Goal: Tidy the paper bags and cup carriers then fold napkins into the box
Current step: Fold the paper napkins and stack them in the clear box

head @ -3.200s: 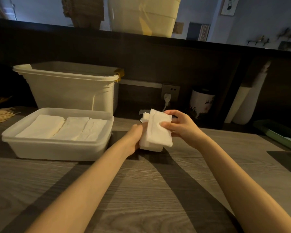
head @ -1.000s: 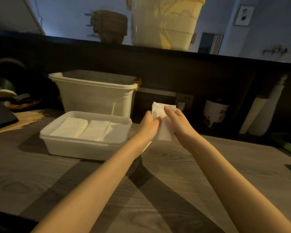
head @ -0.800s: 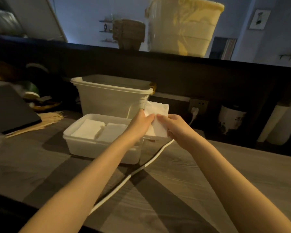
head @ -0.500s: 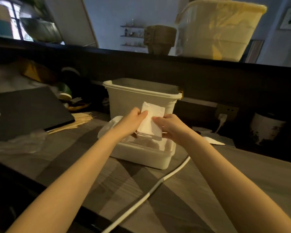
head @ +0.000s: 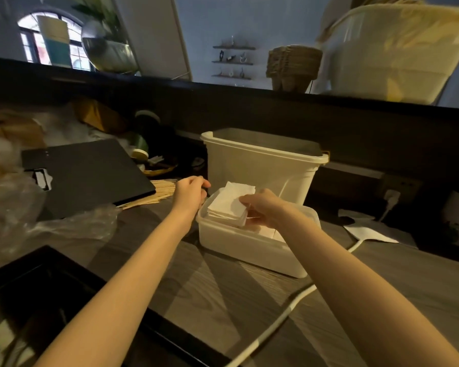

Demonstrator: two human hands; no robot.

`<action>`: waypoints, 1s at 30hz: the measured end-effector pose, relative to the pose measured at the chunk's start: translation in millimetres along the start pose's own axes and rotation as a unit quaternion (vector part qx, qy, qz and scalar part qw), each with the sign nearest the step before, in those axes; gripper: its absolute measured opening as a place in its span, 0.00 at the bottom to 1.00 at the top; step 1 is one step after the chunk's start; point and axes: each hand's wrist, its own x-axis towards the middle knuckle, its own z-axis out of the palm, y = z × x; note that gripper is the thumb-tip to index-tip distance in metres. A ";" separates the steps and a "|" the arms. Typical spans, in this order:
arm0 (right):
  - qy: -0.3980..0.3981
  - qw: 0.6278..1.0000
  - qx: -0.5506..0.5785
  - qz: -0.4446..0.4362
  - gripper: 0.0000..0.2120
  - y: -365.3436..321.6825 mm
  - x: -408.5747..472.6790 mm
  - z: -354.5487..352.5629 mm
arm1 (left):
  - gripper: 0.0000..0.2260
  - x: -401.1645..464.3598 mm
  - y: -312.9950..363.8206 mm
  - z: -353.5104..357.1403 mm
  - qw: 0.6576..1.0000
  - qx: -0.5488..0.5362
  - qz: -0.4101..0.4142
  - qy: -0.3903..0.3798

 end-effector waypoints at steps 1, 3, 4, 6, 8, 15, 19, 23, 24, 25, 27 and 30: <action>0.005 1.000 -0.013 -0.001 0.17 -0.5 1.3 4.1 | 0.12 -0.2 -1.1 -1.4 1.000 -0.008 -0.007 -0.001; 0.011 0.999 -0.037 -0.006 0.17 -1.2 4.5 11.8 | 0.13 0.2 -3.0 -4.1 1.000 -0.022 -0.019 -0.004; 0.010 0.999 -0.046 -0.009 0.17 -1.4 5.2 15.7 | 0.13 0.9 -3.4 -5.5 0.999 -0.025 -0.022 -0.004; 0.002 0.998 -0.054 -0.019 0.17 -1.9 5.1 22.5 | 0.13 1.8 -4.0 -7.9 0.999 -0.024 -0.023 -0.008; -0.004 0.998 -0.063 -0.029 0.18 -2.5 3.5 26.2 | 0.12 1.9 -4.2 -8.7 1.000 -0.016 -0.022 -0.012; -0.054 0.997 -0.043 -0.022 0.18 -5.5 -4.9 10.1 | 0.08 4.5 -6.3 -8.7 0.999 0.046 0.003 -0.010; -0.107 0.994 0.035 0.014 0.21 0.2 -7.8 7.9 | 0.09 6.5 -10.5 -7.9 0.996 0.090 0.024 -0.016; -0.120 0.987 0.099 0.026 0.22 2.1 -8.9 14.3 | 0.10 6.9 -10.5 -7.8 0.996 0.092 0.016 -0.015; -0.122 0.988 0.092 0.026 0.22 2.4 -10.2 13.9 | 0.10 6.7 -10.1 -8.2 0.995 0.092 0.015 -0.019; -0.122 0.989 0.077 0.021 0.22 2.5 -10.4 12.5 | 0.10 6.6 -9.4 -8.8 0.995 0.096 0.016 -0.023; -0.111 0.993 0.045 0.004 0.22 1.5 -12.2 7.1 | 0.10 7.0 -6.7 -9.7 0.993 0.113 0.017 -0.030; -0.077 0.997 -0.008 -0.028 0.21 -2.2 -18.6 -7.9 | 0.11 6.2 3.1 -5.9 0.991 0.127 0.013 -0.045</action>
